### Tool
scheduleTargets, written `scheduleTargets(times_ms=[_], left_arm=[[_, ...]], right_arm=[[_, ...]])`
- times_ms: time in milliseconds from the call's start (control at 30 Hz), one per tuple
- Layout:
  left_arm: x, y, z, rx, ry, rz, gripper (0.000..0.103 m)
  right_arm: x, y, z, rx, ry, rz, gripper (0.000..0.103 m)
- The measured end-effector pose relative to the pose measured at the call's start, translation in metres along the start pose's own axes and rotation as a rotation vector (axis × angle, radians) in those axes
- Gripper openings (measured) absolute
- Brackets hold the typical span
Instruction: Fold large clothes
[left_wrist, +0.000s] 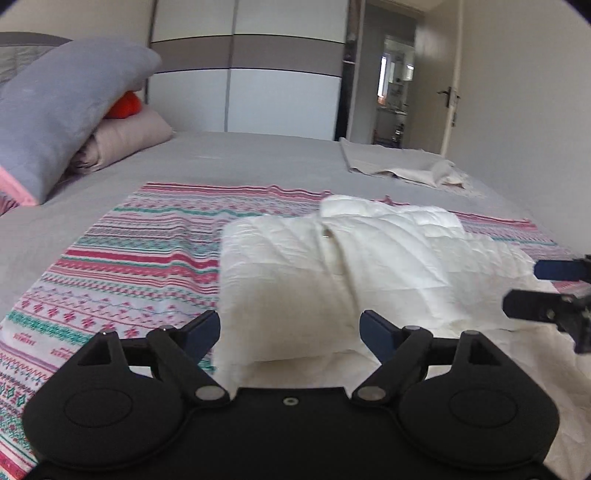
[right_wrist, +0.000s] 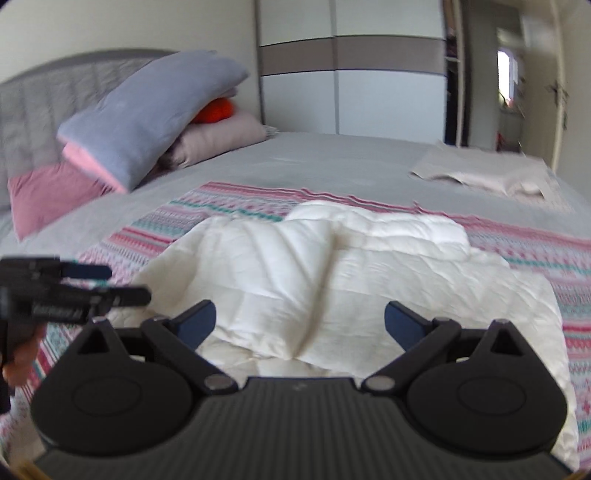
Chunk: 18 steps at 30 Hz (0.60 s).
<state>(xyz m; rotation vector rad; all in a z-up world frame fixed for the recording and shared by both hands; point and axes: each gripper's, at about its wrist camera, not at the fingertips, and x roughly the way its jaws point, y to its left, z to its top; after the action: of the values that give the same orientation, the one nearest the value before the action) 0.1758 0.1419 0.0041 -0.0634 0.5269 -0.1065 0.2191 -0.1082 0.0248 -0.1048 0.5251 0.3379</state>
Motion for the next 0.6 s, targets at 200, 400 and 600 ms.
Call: scheduleTargets(times_ms=[200,400,600], left_arm=[[0.025,0.014,-0.013,-0.028,0.014,0.069,0.061],[0.045,0.008,-0.02,-0.016,0.106,0.072,0.049],[0.047,0.016,-0.024,-0.066,0.117,0.045,0.049]], right_arm=[[0.032,0.051,-0.001,-0.103,-0.007,0.071,0.092],[0.063,0.074,-0.004,-0.115,0.034,0.044,0.091],[0.093,0.063,-0.018,-0.087,0.098,-0.023,0.059]])
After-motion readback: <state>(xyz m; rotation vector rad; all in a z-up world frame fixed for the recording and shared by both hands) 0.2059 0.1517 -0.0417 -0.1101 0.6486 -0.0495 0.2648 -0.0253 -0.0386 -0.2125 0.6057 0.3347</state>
